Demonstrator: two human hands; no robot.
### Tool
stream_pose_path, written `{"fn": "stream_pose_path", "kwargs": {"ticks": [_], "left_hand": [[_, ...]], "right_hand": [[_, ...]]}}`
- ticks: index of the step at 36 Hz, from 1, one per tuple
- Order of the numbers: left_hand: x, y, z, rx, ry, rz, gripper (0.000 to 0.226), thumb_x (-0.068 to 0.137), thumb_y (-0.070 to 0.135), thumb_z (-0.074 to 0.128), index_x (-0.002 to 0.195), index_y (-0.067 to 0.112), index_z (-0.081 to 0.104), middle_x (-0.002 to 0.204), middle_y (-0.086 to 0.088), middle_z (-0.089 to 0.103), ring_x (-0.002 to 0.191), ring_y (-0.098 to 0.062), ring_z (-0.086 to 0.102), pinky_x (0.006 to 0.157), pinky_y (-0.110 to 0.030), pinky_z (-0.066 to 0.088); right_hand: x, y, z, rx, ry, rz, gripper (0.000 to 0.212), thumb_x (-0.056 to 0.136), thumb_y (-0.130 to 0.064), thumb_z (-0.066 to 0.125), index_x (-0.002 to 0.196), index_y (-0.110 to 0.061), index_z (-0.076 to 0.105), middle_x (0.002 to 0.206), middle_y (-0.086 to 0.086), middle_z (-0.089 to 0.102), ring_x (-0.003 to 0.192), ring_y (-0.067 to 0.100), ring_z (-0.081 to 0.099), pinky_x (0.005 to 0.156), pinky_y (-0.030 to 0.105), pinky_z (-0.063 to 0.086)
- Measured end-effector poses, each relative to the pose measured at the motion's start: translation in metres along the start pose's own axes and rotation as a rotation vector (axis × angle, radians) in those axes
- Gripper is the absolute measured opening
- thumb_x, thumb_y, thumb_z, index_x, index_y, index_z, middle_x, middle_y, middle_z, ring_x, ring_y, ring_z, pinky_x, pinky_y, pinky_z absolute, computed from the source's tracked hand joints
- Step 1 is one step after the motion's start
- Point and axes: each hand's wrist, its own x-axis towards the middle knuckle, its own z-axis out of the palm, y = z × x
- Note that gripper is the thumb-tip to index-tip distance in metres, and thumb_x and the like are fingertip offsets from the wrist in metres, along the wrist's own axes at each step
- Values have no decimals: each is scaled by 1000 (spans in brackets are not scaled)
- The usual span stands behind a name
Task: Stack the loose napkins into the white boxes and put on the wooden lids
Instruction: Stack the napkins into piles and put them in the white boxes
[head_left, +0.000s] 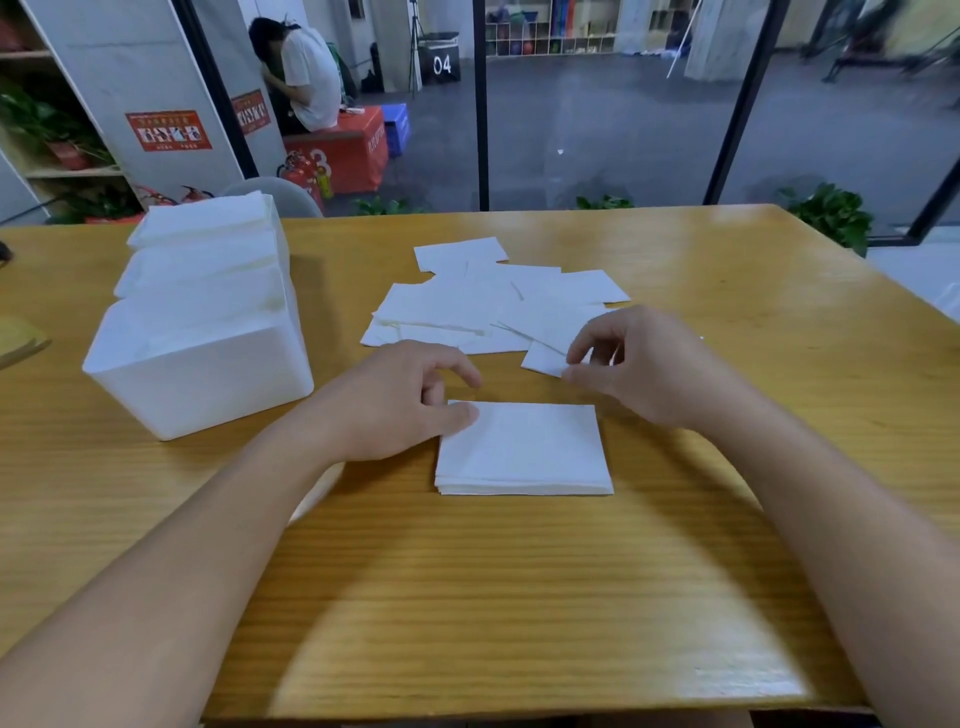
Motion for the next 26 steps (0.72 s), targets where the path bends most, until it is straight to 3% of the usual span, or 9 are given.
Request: {"fn": "stream_pose_path", "kwargs": {"ticks": [4,10,15,21,23,26], "left_hand": [[2,-2,3,-19,90,29,6,101,40,76,107,39,75,64,9,58,58,-3,50,66,-27,44],[2,-1,10,-5,100,30,3,102,41,74,104,39,76,69,7,64,59,-3,52,66,-27,45],[6,-3,13,-38,234,58,7,100,37,78,106,40,78,74,4,65,61,-4,51,66,-27,46],[5,5,18,-59,348,154,42,90,34,89,127,48,73,101,13,63,80,-12,60,74,-20,47],[6,7,21,-23,333,180,41,90,33,89,126,47,75,108,14,61,90,-14,61,75,-16,43],[7,6,25,-11,317,209,23,91,30,88,111,41,81,108,13,63,92,-16,62,75,-23,45]], "right_hand": [[2,3,15,-75,43,-39,8,94,-39,82,99,-34,78,94,-16,65,81,4,58,73,25,47],[11,3,29,-191,61,-82,10,102,-23,69,95,-27,75,95,-15,60,91,14,59,81,35,49],[9,2,26,-147,6,-143,13,107,-23,62,95,-29,66,100,-15,57,93,4,53,77,25,39],[-5,-15,17,-17,-12,-271,12,108,-27,62,99,-34,66,94,-21,58,98,-2,52,77,13,36],[-8,-20,20,19,-28,-303,11,108,-28,63,100,-33,68,93,-23,60,100,-1,54,77,12,35],[-9,-24,24,43,-32,-341,9,107,-28,65,99,-32,69,100,-31,60,100,1,56,78,13,35]]}}
